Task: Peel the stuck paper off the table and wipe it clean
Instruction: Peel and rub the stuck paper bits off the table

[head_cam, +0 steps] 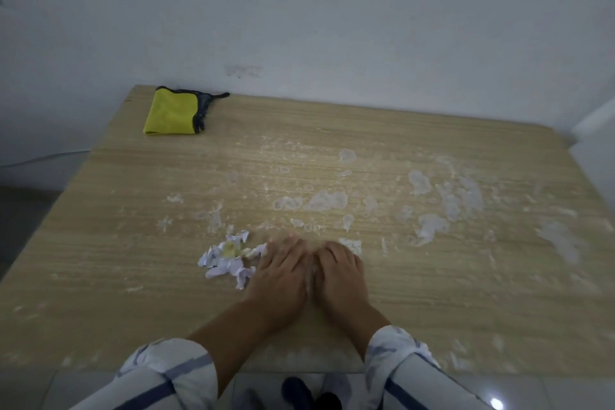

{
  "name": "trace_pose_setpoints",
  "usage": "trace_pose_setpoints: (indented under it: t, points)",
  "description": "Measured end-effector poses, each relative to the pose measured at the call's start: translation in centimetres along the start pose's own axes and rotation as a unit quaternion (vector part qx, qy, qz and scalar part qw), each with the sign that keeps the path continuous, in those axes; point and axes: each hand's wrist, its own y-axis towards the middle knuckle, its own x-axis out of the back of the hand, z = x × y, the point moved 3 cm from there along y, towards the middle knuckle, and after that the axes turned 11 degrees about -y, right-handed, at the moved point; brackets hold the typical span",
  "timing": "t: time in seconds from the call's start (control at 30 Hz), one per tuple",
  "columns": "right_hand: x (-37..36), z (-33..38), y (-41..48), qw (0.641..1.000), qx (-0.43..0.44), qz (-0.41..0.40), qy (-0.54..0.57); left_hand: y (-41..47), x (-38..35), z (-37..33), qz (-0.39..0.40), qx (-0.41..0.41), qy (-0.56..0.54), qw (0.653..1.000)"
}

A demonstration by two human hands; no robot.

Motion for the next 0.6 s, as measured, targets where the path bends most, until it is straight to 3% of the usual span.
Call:
trace_pose_setpoints:
  t: [0.13,0.27,0.6]
  points:
    - [0.9,-4.2,-0.4,0.998,-0.053,-0.036,0.001,1.1,-1.8,-1.2,0.055,0.008,0.011,0.998]
    - [1.7,-8.0,-1.2,0.994,-0.105,-0.032,0.003,1.4,-2.6,-2.0,0.035,0.001,-0.002,0.999]
    - [0.8,-8.4,-4.5,0.995,-0.085,-0.033,0.032,1.3,-3.2,-2.1,0.020,-0.012,0.002,1.000]
